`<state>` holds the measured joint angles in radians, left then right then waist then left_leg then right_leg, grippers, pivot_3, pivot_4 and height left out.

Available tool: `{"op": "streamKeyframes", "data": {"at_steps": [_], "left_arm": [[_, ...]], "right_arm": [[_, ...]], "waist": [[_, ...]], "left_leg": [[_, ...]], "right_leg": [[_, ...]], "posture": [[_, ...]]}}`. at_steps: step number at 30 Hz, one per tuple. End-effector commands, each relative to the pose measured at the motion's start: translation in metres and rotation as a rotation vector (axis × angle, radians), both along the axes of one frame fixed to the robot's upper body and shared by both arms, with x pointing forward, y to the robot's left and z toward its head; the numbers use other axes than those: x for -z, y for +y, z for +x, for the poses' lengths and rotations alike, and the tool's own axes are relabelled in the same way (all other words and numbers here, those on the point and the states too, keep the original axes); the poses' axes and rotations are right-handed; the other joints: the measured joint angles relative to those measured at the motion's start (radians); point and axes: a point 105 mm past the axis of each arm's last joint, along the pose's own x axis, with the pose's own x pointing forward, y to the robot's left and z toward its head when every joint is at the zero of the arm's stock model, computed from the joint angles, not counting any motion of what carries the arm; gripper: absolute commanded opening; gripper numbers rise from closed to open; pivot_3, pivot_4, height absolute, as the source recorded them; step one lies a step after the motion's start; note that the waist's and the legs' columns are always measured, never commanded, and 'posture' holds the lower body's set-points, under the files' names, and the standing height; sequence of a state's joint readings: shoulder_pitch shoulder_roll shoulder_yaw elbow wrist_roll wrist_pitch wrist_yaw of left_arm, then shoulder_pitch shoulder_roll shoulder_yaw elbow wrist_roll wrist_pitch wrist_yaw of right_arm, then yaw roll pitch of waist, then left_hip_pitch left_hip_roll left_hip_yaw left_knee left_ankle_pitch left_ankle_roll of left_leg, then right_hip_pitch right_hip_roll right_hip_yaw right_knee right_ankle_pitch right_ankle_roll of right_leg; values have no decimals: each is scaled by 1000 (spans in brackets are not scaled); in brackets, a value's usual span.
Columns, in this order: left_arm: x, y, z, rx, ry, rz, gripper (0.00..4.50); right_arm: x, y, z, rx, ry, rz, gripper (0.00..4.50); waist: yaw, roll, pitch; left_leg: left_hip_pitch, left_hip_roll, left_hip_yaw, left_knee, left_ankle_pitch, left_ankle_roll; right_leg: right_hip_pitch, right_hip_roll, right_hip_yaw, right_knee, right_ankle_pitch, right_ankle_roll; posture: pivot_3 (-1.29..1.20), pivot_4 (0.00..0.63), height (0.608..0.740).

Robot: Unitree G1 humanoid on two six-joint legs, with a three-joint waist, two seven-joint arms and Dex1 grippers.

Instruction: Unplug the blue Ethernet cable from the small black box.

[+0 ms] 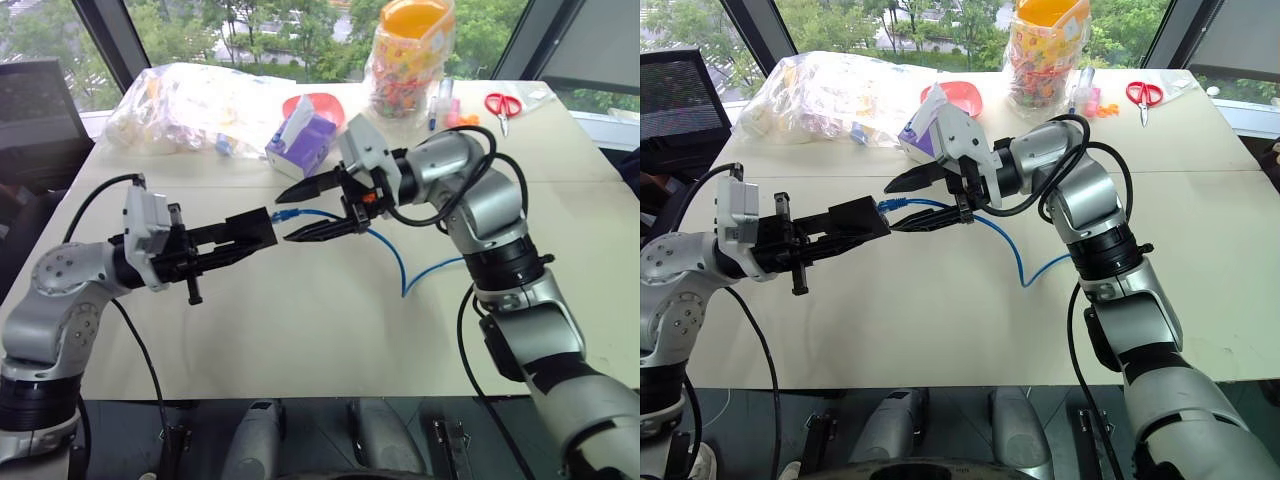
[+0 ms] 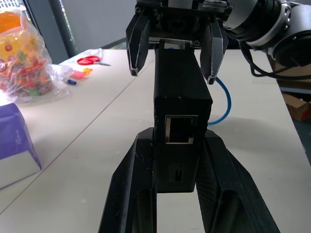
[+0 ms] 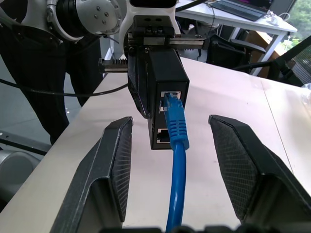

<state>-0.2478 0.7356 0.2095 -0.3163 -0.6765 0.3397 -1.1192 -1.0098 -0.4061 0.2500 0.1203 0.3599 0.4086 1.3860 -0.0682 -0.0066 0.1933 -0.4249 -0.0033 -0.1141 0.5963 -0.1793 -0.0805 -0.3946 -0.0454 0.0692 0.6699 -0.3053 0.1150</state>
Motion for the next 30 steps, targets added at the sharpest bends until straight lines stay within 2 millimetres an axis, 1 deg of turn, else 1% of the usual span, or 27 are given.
{"op": "streamKeyframes", "data": {"at_steps": [1,2,4,18,21,22,30], "left_arm": [[-8,-1,-4,11,-43,13,476],[-8,-1,-4,12,-43,13,476],[-8,-1,-4,13,-42,14,476],[-7,-1,-4,10,-42,14,476],[-6,-1,-4,10,-41,14,476],[-6,-1,-4,9,-41,14,476],[-7,-2,-4,6,-42,10,476]], "right_arm": [[-14,5,-6,-37,-34,25,2603],[-14,5,-6,-36,-34,25,2035],[-13,6,-6,-33,-36,22,1271],[-15,7,-7,-39,-37,15,1271],[-15,7,-7,-42,-37,14,486],[-15,7,-7,-42,-36,13,28],[-12,8,-7,-43,-33,-2,28]], "waist": [[0,0,0],[0,0,0],[0,0,0],[0,0,0],[0,0,0],[0,0,0],[0,0,0]], "left_leg": [[0,0,0,0,0,0],[0,0,0,0,0,0],[0,0,0,0,0,0],[0,0,0,0,0,0],[0,0,0,0,0,0],[0,0,0,0,0,0],[0,0,0,0,0,0]], "right_leg": [[0,0,0,0,0,0],[0,0,0,0,0,0],[0,0,0,0,0,0],[0,0,0,0,0,0],[0,0,0,0,0,0],[0,0,0,0,0,0],[0,0,0,0,0,0]], "posture": [[0,150,740],[0,150,740],[0,150,740],[0,150,740],[0,150,740],[0,150,740],[0,150,740]]}}
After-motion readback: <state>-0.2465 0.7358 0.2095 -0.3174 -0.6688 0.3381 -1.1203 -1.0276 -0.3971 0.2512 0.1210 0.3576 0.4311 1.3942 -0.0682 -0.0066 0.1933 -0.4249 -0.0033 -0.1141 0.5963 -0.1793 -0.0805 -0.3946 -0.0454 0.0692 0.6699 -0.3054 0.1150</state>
